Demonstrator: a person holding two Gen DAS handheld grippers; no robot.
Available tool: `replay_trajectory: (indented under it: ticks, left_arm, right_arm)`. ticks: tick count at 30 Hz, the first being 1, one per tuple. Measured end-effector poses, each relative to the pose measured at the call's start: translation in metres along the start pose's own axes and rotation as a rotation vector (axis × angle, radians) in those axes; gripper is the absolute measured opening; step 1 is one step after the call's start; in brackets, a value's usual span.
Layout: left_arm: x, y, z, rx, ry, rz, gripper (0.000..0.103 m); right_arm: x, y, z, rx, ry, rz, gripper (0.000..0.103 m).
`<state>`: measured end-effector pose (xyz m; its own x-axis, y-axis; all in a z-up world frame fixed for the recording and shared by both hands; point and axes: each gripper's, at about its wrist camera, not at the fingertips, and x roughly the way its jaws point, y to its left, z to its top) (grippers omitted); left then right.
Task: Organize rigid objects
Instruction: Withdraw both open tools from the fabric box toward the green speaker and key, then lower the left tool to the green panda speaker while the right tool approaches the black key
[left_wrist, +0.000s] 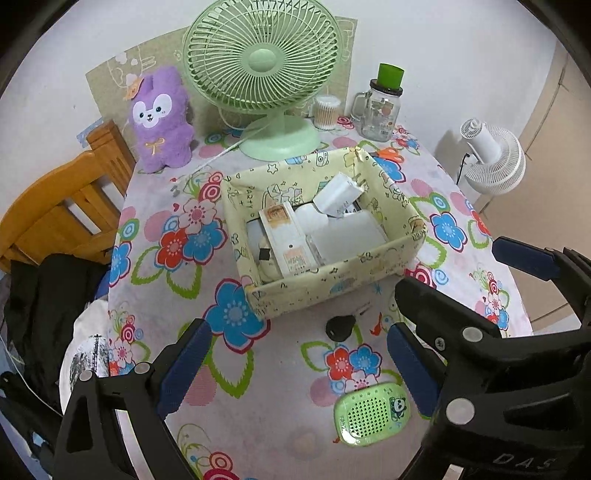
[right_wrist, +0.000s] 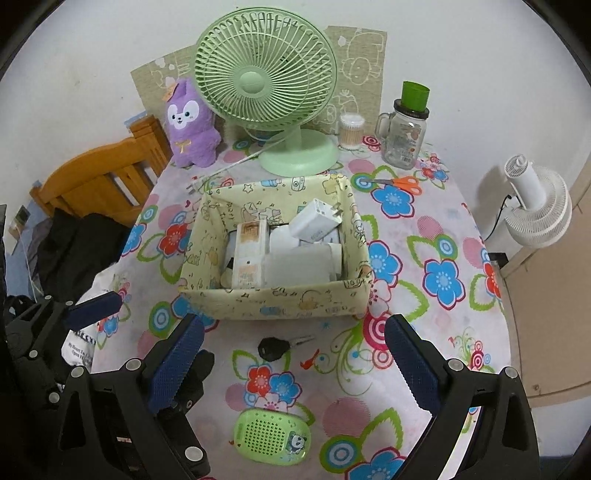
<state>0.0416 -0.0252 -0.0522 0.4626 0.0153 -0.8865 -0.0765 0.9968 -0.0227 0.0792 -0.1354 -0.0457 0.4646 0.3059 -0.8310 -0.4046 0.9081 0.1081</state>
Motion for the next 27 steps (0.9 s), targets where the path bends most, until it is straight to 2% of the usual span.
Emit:
replay_trajectory:
  ticks: [6,11,15,27]
  left_arm:
    - [0.003,-0.004,-0.007,-0.022,0.01,-0.003,0.097]
    - [0.007,-0.007,-0.016,-0.078,0.021,-0.006,0.097]
    - [0.01,-0.014,-0.023,-0.097,0.028,0.0,0.097]
    - [0.028,-0.031,-0.05,-0.172,0.068,0.03,0.097]
  right_arm:
    - [-0.003,0.0,-0.008,-0.023,-0.011,0.014,0.1]
    - [0.0,-0.006,-0.014,-0.049,-0.011,0.046,0.099]
    - [0.005,-0.009,-0.019,-0.077,0.007,0.067,0.096]
    - [0.019,-0.026,-0.045,-0.139,0.047,0.1,0.096]
